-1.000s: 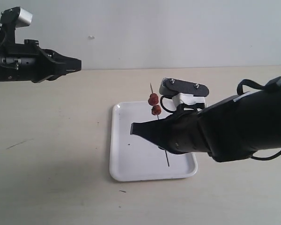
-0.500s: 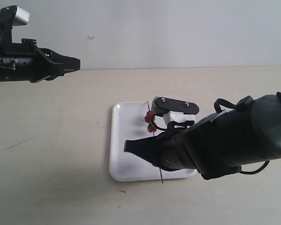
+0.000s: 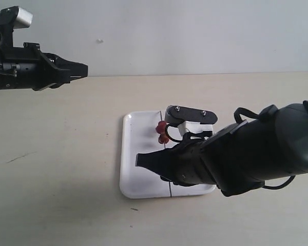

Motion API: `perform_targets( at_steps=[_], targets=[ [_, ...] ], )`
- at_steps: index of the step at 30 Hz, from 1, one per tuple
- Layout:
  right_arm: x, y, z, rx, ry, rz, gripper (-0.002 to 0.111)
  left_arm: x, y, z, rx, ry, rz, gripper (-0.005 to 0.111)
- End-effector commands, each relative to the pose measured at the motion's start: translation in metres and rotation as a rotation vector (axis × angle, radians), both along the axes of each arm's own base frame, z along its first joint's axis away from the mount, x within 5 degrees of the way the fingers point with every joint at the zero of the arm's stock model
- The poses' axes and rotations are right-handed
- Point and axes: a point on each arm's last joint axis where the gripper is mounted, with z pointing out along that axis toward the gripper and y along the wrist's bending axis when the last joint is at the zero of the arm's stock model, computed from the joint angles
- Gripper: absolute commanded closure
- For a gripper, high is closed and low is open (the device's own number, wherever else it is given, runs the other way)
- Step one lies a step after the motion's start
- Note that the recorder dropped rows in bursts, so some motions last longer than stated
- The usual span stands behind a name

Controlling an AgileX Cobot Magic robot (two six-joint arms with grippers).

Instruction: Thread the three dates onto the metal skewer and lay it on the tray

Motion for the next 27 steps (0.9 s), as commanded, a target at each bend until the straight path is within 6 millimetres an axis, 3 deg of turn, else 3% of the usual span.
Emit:
perform_targets(
  at_steps=[1,8,12,15,20,27],
  targets=[
    [-0.001,0.000,-0.001,-0.012,-0.003,0.013,0.064,-0.001,0.000,0.004,-0.012,-0.011,0.000,0.107],
    [0.001,-0.004,0.001,-0.058,-0.032,-0.002,0.060,-0.002,0.000,0.004,-0.020,-0.006,-0.003,0.107],
    [0.004,-0.010,0.018,-0.118,-0.108,0.005,0.060,-0.008,-0.006,0.008,-0.081,-0.013,-0.086,0.107],
    [0.001,-0.013,0.047,-0.150,-0.198,0.089,0.067,-0.011,-0.006,0.012,-0.083,-0.037,-0.108,0.107],
    [-0.009,-0.022,0.102,-0.148,-0.356,0.161,0.108,-0.018,0.004,0.018,0.010,-0.070,-0.002,0.107],
    [-0.037,-0.052,0.178,-0.165,-0.604,0.141,0.108,-0.053,0.038,0.052,0.157,-0.152,0.333,0.107]
  ],
)
